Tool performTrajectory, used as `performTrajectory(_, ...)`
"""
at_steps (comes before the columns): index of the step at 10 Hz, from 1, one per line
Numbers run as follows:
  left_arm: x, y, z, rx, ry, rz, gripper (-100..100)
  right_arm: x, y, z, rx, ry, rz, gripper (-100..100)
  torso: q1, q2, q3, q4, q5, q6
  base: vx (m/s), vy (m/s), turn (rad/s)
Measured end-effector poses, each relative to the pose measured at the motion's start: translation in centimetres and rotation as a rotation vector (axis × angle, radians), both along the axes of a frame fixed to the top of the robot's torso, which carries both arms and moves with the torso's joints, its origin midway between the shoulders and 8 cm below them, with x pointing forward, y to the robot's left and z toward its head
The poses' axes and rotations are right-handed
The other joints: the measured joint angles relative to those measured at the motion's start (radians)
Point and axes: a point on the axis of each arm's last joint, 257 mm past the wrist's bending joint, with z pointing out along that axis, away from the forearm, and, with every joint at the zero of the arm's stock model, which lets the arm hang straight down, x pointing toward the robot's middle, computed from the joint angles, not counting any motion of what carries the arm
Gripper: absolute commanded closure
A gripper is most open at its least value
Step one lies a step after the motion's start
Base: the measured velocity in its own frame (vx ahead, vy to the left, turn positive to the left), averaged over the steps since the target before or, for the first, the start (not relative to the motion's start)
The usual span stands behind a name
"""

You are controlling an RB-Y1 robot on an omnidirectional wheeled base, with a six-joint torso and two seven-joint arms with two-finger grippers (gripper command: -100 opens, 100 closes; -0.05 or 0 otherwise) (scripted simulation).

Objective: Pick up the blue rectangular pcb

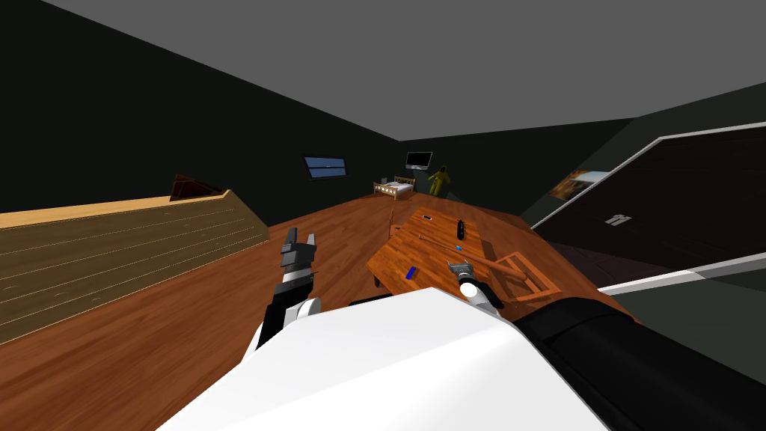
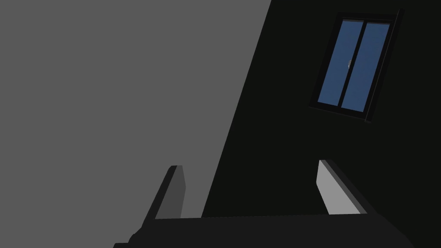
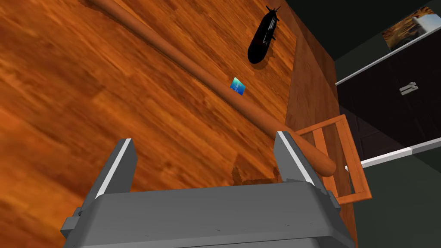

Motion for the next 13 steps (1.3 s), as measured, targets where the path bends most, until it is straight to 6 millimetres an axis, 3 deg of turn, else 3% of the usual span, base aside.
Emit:
performTrajectory(6, 0.0, 0.0, 0.0, 0.0, 0.0, 0.0, 0, -3.2, 0.0, -6.5, 0.25, 0.018, -0.097, -100, 0.001, 0.001, 0.0, 0.0, 0.0, 0.0, 0.036, -0.013, -0.002)
performTrajectory(13, 0.0, 0.0, 0.0, 0.0, 0.0, 0.0, 0, -5.7, 2.2, -12.2, 0.522, 0.01, -0.189, -100, 0.001, 0.001, 0.001, 0.0, 0.0, 0.0, 0.034, -0.011, -0.002)
